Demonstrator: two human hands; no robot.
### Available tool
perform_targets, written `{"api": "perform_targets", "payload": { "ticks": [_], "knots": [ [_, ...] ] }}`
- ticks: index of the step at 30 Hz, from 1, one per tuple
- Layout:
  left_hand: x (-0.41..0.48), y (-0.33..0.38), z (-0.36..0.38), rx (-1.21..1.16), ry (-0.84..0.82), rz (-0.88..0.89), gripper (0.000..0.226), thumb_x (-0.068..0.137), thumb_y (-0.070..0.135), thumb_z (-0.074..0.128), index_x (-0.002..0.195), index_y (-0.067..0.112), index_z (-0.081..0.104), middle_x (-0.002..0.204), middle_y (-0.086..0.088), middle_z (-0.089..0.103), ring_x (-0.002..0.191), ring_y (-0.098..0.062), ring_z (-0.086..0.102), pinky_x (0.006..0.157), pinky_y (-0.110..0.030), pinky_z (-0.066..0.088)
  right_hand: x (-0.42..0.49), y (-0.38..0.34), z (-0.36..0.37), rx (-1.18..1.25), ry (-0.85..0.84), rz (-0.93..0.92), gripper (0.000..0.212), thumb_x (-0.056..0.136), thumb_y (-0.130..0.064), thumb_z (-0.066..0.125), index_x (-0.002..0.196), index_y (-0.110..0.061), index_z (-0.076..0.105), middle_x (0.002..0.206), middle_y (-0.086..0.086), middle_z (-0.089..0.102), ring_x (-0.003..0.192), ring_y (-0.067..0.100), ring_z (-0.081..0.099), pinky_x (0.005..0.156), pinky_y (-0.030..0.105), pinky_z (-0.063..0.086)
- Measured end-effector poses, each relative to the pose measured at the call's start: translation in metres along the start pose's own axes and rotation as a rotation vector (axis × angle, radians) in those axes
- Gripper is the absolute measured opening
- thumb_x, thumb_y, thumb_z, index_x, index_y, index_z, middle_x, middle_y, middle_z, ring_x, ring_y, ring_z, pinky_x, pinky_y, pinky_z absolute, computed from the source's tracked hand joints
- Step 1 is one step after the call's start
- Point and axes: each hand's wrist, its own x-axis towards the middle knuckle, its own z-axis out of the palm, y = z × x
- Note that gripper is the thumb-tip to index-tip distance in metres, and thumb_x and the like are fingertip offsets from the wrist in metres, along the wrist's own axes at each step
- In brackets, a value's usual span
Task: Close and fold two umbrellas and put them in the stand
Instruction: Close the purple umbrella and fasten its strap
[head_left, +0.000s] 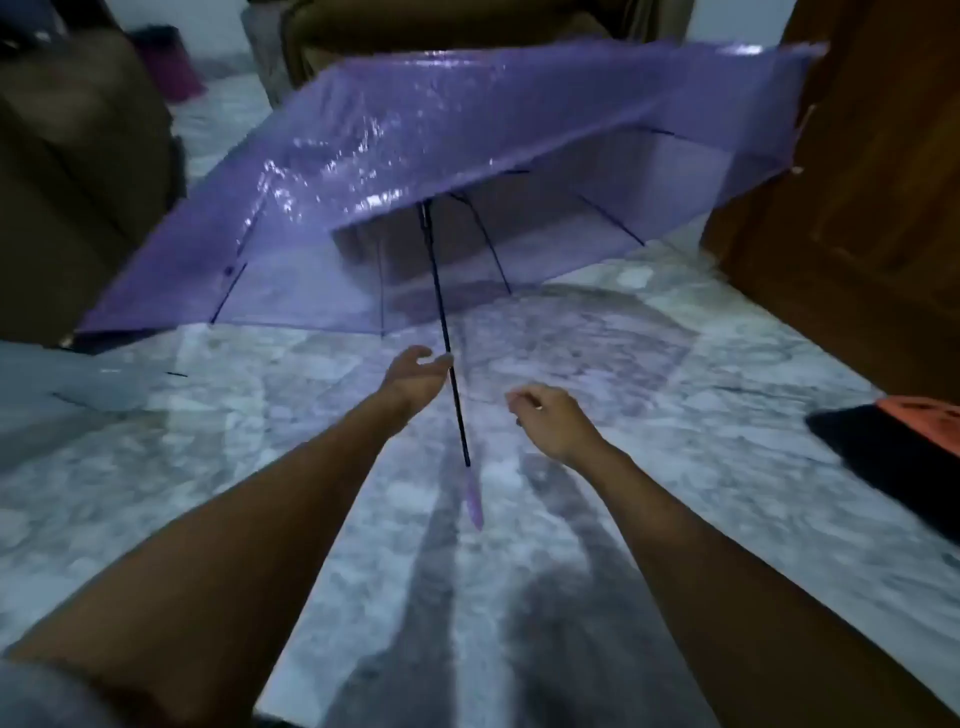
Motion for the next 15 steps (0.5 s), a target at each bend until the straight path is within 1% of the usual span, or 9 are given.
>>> {"api": "perform_targets", "payload": {
  "ticks": [2,4,5,7,9,10,11,13,15],
  "knots": [
    [0.024,-0.009,0.011,-0.044,0.05,0.046,0.044,0.093,0.04,0.059,0.126,0.012,0.055,0.128,-0.018,0.058,0.116,-0.032,0.057,0.1,-0.037,0.046,0.023,0.018,0.018,0.029,0.005,-0.03,0.03,0.102,-0.029,0.046,0.114,-0.008,0.065,0.118,0.018,0.065,0.106,0.034,0.063,0.092,0.044,0.051],
    [0.053,-0.011,0.019,-0.038,0.076,0.11,0.028,0.095,0.038,0.056,0.106,0.012,0.06,0.116,-0.012,0.057,0.103,-0.027,0.055,0.09,-0.032,0.046,0.058,0.032,0.03,0.046,0.002,-0.031,0.032,0.101,-0.029,0.049,0.118,-0.006,0.063,0.123,0.018,0.063,0.11,0.035,0.06,0.096,0.047,0.051],
    [0.067,-0.013,0.023,-0.059,0.082,0.134,0.028,0.096,0.036,0.054,0.106,0.011,0.059,0.113,-0.011,0.056,0.1,-0.026,0.054,0.085,-0.032,0.044,0.075,0.035,0.035,0.041,-0.002,-0.027,0.033,0.1,-0.03,0.05,0.122,-0.007,0.061,0.125,0.014,0.062,0.11,0.033,0.06,0.094,0.044,0.05],
    [0.088,-0.011,0.031,-0.119,0.102,0.172,0.037,0.099,0.032,0.052,0.123,0.004,0.056,0.116,-0.008,0.055,0.1,-0.022,0.051,0.083,-0.03,0.041,0.099,0.033,0.04,0.01,0.01,-0.046,0.031,0.101,-0.031,0.049,0.118,-0.01,0.062,0.112,0.008,0.062,0.098,0.027,0.057,0.084,0.035,0.046],
    [0.106,-0.003,0.032,-0.174,0.116,0.17,0.047,0.099,0.033,0.052,0.132,0.0,0.05,0.131,-0.009,0.054,0.108,-0.022,0.051,0.092,-0.03,0.043,0.119,0.021,0.044,0.014,0.058,-0.082,0.027,0.1,-0.032,0.049,0.114,-0.013,0.062,0.103,0.005,0.06,0.094,0.026,0.056,0.079,0.032,0.043],
    [0.115,0.003,0.031,-0.177,0.115,0.166,0.053,0.098,0.036,0.052,0.137,0.001,0.047,0.138,-0.012,0.051,0.114,-0.025,0.051,0.098,-0.033,0.044,0.127,0.016,0.047,0.016,0.073,-0.098,0.027,0.1,-0.032,0.049,0.118,-0.015,0.061,0.109,0.005,0.06,0.1,0.027,0.057,0.081,0.031,0.043],
    [0.12,0.01,0.031,-0.179,0.106,0.167,0.057,0.098,0.039,0.051,0.141,0.004,0.044,0.141,-0.013,0.049,0.116,-0.028,0.052,0.1,-0.037,0.046,0.134,0.011,0.051,0.023,0.083,-0.119,0.031,0.1,-0.032,0.049,0.125,-0.016,0.058,0.12,0.005,0.06,0.109,0.027,0.057,0.087,0.031,0.044],
    [0.13,0.019,0.029,-0.2,0.104,0.162,0.058,0.097,0.04,0.052,0.143,0.007,0.042,0.139,-0.014,0.051,0.112,-0.031,0.055,0.091,-0.039,0.05,0.146,0.008,0.059,0.05,0.068,-0.143,0.041,0.1,-0.031,0.049,0.137,-0.015,0.049,0.139,0.007,0.052,0.123,0.027,0.052,0.1,0.035,0.043],
    [0.141,0.022,0.027,-0.199,0.081,0.12,0.057,0.096,0.041,0.053,0.141,0.006,0.045,0.134,-0.016,0.055,0.107,-0.032,0.06,0.084,-0.038,0.052,0.157,0.009,0.065,0.073,0.028,-0.158,0.046,0.1,-0.034,0.049,0.142,-0.015,0.043,0.144,0.009,0.048,0.127,0.027,0.05,0.105,0.037,0.041]
  ]
}}
